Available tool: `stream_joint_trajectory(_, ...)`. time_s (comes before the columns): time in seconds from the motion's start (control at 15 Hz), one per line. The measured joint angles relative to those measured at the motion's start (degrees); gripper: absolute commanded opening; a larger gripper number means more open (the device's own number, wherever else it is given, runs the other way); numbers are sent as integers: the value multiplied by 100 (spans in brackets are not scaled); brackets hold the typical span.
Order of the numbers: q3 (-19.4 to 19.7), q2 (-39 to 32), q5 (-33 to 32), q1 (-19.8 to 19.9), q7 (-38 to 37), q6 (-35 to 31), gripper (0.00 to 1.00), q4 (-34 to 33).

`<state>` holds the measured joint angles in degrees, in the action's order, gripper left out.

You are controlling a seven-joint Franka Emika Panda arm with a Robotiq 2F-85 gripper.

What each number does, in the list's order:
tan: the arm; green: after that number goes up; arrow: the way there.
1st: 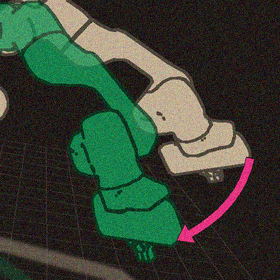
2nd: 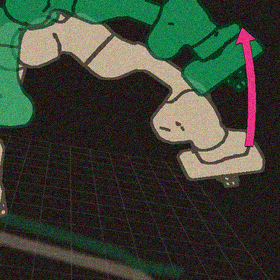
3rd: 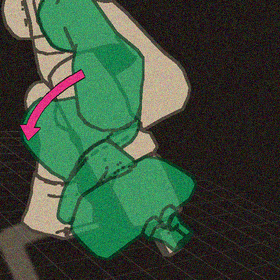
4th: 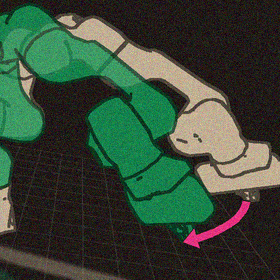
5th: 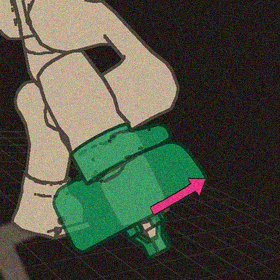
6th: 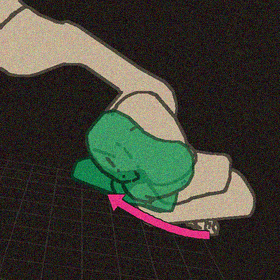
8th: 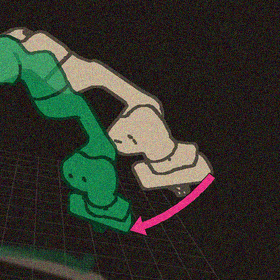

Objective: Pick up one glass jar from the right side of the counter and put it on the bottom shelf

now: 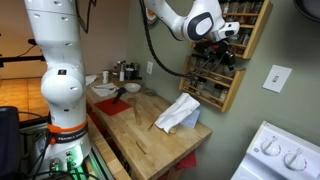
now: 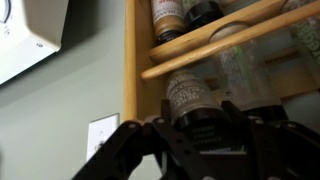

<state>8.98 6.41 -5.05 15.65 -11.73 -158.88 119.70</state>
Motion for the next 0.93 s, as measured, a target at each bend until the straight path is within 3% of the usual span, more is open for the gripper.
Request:
stream_joint_trajectory(0.53, 50, -141, 38, -13, 56, 52, 28, -142)
stream_joint_trajectory(0.8, 53, -171, 41, -23, 56, 56, 61, -184)
stream_joint_trajectory(0.93, 55, -178, 41, -23, 56, 70, 64, -201)
